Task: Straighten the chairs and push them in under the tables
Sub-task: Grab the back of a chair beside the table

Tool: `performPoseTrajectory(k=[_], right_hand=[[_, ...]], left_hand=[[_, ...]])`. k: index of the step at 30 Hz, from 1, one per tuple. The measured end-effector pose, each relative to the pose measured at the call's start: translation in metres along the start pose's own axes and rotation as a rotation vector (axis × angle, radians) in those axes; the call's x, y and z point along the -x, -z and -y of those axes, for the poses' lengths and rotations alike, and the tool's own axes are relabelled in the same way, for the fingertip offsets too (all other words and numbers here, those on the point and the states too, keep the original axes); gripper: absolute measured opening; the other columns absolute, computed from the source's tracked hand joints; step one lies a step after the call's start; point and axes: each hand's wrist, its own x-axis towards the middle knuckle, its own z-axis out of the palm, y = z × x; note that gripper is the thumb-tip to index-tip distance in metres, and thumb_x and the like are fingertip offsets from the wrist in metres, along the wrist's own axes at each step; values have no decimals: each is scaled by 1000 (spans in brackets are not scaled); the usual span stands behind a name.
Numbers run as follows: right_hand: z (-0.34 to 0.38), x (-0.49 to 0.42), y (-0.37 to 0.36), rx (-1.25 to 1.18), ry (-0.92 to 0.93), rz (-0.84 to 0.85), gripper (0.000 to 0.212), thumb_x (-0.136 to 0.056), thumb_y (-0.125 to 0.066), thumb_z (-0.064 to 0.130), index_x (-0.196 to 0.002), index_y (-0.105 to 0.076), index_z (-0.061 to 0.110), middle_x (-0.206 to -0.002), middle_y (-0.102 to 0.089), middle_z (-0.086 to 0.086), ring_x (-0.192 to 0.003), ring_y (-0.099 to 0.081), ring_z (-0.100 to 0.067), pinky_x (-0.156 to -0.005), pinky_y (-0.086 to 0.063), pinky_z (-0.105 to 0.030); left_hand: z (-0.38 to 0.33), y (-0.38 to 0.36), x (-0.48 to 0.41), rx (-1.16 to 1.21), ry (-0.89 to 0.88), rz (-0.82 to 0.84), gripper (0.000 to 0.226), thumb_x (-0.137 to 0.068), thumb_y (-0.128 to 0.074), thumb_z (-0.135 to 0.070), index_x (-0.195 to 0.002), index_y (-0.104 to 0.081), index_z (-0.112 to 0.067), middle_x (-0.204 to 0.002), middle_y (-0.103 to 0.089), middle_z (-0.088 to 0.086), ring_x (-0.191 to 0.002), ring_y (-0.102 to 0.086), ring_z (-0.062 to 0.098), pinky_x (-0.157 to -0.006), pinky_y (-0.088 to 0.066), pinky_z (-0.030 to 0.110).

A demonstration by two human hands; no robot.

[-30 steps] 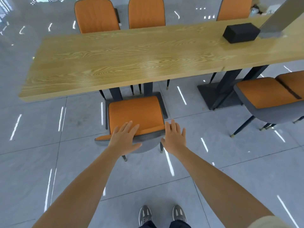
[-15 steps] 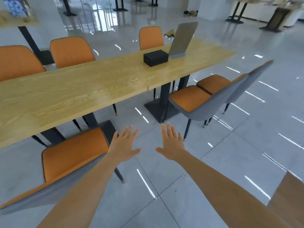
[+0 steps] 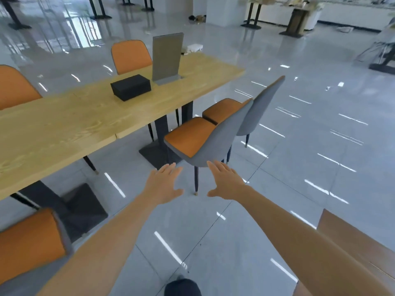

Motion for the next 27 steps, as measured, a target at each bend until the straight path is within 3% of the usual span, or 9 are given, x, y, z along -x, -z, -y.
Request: performPoseTrajectory(k=[9, 16, 23, 27], right_hand=[[-152, -123, 72, 45, -4, 7, 100, -80, -72, 34, -151, -5, 12, -158, -15, -5, -146, -15, -24, -120, -19, -39], [-245, -209, 131, 80, 19, 2, 96, -82, -71, 32, -151, -6, 12, -158, -15, -6, -147, -15, -24, -120, -17, -38], [-319, -307, 165, 190, 165, -16, 88, -82, -72, 29, -148, -17, 9, -154, -24, -10, -144, -21, -26, -118, -19, -38], [-354, -365, 171, 297, 266, 55, 92, -86, -67, 30, -151, -4, 14, -160, -7, -11, -149, -7, -28, -120, -9, -44]], left_hand=[[-71, 37, -198, -14, -59, -36, 72, -92, -49, -48, -149, -15, -21, -159, -16, 5, -147, -16, 22, -116, -23, 42], [-123, 72, -321, -7, -33, -23, 75, -90, -49, -50, -149, -15, -20, -158, -21, 6, -146, -20, 24, -114, -28, 41], [-166, 67, -408, 52, 74, -35, 79, -84, -59, -48, -145, -19, -16, -139, -45, 6, -126, -46, 26, -96, -44, 38], [-185, 57, -453, 84, 233, 7, 80, -85, -60, -43, -147, -16, -17, -143, -42, 7, -129, -43, 28, -100, -42, 40]])
